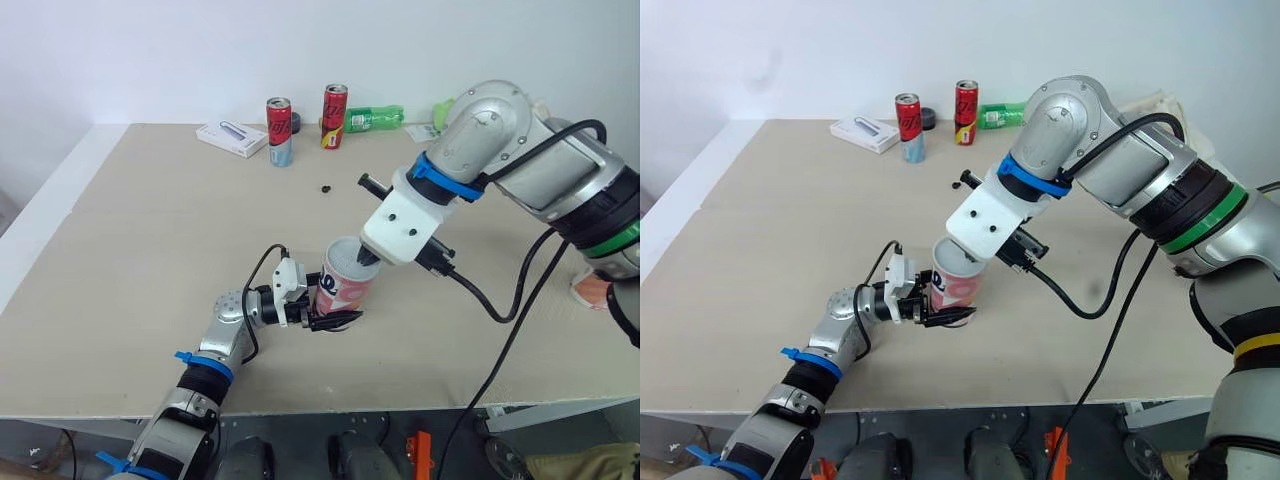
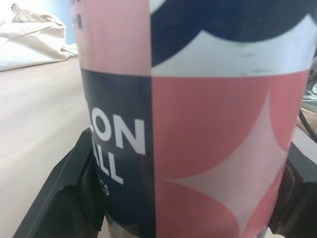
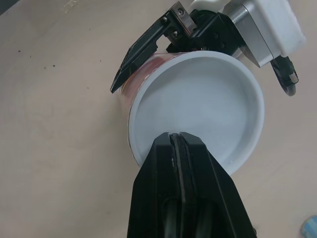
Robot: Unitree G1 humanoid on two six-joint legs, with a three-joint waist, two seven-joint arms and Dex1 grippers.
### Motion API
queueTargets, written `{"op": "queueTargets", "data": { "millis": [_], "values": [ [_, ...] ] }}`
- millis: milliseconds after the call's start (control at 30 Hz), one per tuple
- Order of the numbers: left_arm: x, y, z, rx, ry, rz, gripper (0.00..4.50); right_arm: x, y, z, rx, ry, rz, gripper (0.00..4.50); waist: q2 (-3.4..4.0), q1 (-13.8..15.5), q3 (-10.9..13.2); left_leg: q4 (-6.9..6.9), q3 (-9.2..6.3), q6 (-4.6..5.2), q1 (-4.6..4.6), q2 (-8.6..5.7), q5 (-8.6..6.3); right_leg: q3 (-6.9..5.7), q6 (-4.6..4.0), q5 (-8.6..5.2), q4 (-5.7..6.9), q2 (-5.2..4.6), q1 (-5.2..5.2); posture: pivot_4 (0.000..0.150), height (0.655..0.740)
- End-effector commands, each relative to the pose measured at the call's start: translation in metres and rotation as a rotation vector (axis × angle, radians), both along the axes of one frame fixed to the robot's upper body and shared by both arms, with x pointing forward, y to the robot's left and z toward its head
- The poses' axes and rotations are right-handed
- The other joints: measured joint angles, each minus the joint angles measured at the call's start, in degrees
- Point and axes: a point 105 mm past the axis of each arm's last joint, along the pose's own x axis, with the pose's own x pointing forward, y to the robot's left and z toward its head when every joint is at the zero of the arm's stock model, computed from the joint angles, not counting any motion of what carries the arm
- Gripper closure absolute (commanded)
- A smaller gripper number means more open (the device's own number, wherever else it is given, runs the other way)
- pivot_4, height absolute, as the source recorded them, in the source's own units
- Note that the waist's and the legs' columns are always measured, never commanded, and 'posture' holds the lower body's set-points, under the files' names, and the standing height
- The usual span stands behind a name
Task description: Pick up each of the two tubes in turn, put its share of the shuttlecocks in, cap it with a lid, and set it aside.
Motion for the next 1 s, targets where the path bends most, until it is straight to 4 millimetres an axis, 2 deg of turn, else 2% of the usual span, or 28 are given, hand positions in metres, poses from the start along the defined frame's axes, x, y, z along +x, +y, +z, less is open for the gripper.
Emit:
{"op": "queueTargets", "data": {
  "millis": [33, 200, 367, 500, 600, 700, 800, 900, 1000],
  "values": [
    [0.0, 0.003, -0.014, 0.032, 0.051, 0.02, 0.97, -0.012, -0.002, -0.034, -0.088, 0.161, 0.01, 4.48, 0.01, 0.0, 0.0, -0.01, -0.01, 0.0, 0.01, 0.0, 0.0, -0.01, -0.04, -0.02, 0.0, 0.0, 0.02, 0.15, 0.74],
    [0.0, 0.003, -0.013, 0.031, 0.047, 0.02, 0.97, -0.015, 0.005, -0.028, -0.023, 0.239, -0.038, 4.48, 0.01, 0.0, 0.0, -0.1, -0.06, 0.0, 0.04, 0.0, 0.0, -0.06, -0.05, -0.04, -0.05, -0.02, 0.07, 0.15, 0.74],
    [0.0, 0.003, -0.013, 0.03, 0.044, 0.019, 0.97, -0.006, 0.013, 0.001, 0.087, 0.222, -0.084, 4.48, 0.01, 0.0, 0.0, -0.1, -0.06, 0.0, 0.04, 0.0, 0.0, -0.08, -0.06, -0.04, -0.05, -0.06, 0.06, 0.15, 0.74],
    [0.0, 0.002, -0.013, 0.028, 0.036, 0.021, 0.97, -0.001, 0.01, 0.023, 0.184, 0.213, -0.128, 4.48, 0.01, 0.0, 0.0, -0.1, -0.05, -0.01, 0.02, 0.01, 0.0, -0.13, -0.06, -0.03, -0.05, -0.12, 0.04, 0.15, 0.74],
    [-0.001, 0.003, -0.015, 0.034, 0.014, 0.026, 0.97, 0.001, -0.005, 0.048, 0.312, 0.204, -0.192, 4.48, -0.01, 0.1, 0.0, -0.09, -0.01, -0.01, -0.24, 0.0, 0.0, -0.15, -0.03, -0.02, -0.06, -0.17, -0.19, 0.15, 0.74],
    [-0.001, 0.005, -0.013, 0.027, -0.01, 0.033, 0.97, -0.003, -0.024, 0.062, 0.401, 0.2, -0.245, 4.48, -0.03, 0.3, 0.0, -0.08, 0.03, -0.02, -0.53, -0.02, 0.01, -0.19, -0.01, -0.01, -0.1, -0.24, -0.44, 0.15, 0.74],
    [0.0, 0.009, -0.006, 0.019, -0.033, 0.034, 0.97, -0.013, -0.044, 0.069, 0.496, 0.206, -0.31, 4.48, -0.03, 0.3, 0.0, -0.12, 0.02, -0.03, -0.66, -0.02, -0.02, -0.17, 0.01, 0.01, -0.24, -0.28, -0.5, 0.15, 0.74],
    [0.002, 0.013, -0.004, 0.033, -0.05, 0.033, 0.97, -0.016, -0.064, 0.061, 0.589, 0.208, -0.428, 4.48, 0.0, 0.1, 0.1, -0.15, 0.03, -0.03, -0.67, -0.02, -0.02, -0.14, 0.03, 0.02, -0.22, -0.25, -0.54, 0.15, 0.74],
    [0.003, 0.018, -0.007, 0.054, -0.029, 0.023, 0.04, -0.016, -0.08, 0.045, 0.665, 0.228, -0.555, 4.5, 0.02, -0.1, 0.1, -0.17, 0.0, -0.03, -0.6, 0.03, -0.01, -0.14, 0.03, 0.01, -0.14, -0.14, -0.53, 0.15, 0.74]
  ]
}}
